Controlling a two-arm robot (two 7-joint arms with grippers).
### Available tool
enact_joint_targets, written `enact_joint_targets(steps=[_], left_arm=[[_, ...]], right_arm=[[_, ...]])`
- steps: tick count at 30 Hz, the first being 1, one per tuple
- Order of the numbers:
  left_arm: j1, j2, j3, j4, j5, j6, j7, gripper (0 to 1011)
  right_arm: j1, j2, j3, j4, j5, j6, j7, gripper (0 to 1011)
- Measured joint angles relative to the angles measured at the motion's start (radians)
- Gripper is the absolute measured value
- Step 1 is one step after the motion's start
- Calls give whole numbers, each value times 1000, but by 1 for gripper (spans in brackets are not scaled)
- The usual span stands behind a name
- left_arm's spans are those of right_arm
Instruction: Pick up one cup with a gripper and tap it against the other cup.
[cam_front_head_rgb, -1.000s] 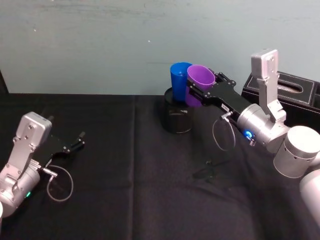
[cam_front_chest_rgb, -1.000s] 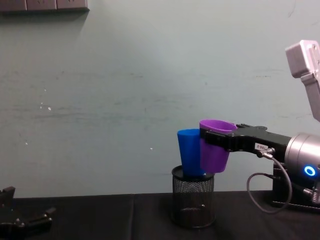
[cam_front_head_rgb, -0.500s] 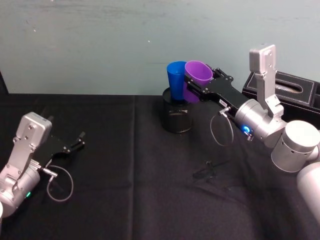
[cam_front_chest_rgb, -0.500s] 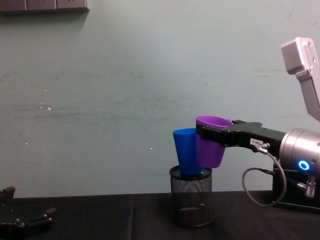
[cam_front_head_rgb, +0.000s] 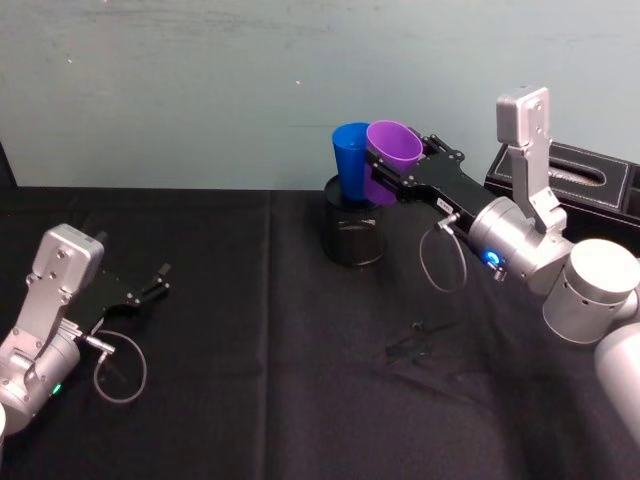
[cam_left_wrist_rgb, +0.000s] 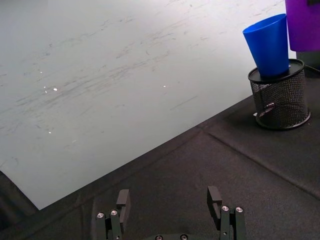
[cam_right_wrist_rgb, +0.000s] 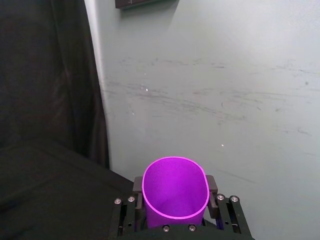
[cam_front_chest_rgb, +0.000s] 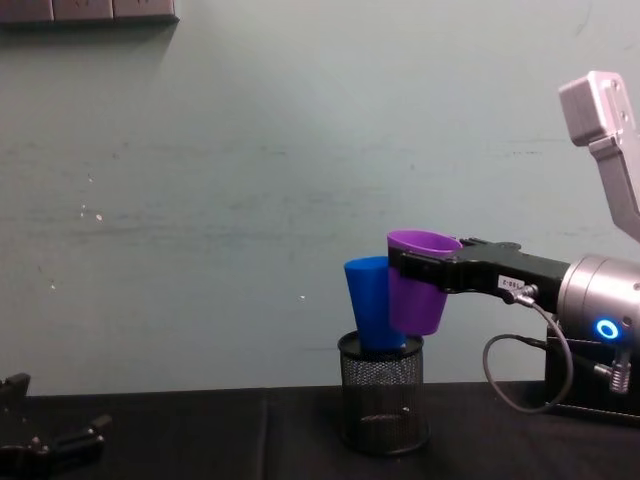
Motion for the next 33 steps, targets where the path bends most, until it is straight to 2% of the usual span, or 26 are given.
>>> enact_joint_targets(steps=[7,16,23,29,33], left_arm=[[0,0,0,0,0,0,0,1011],[0,0,0,0,0,0,0,1012],[0,0,0,0,0,0,0,1011],[0,0,0,0,0,0,0,1011],[0,0,0,0,0,0,0,1011]], right_arm=[[-23,15,0,-44,0,15,-6,721],[-78,54,-3,-154,-14,64,-37,721],[-131,84,2,-233,-16,93,-56,721],[-191,113,20,-315,-9,116,-75,721],[-214,124,26,-342,-4,117,-77,721]])
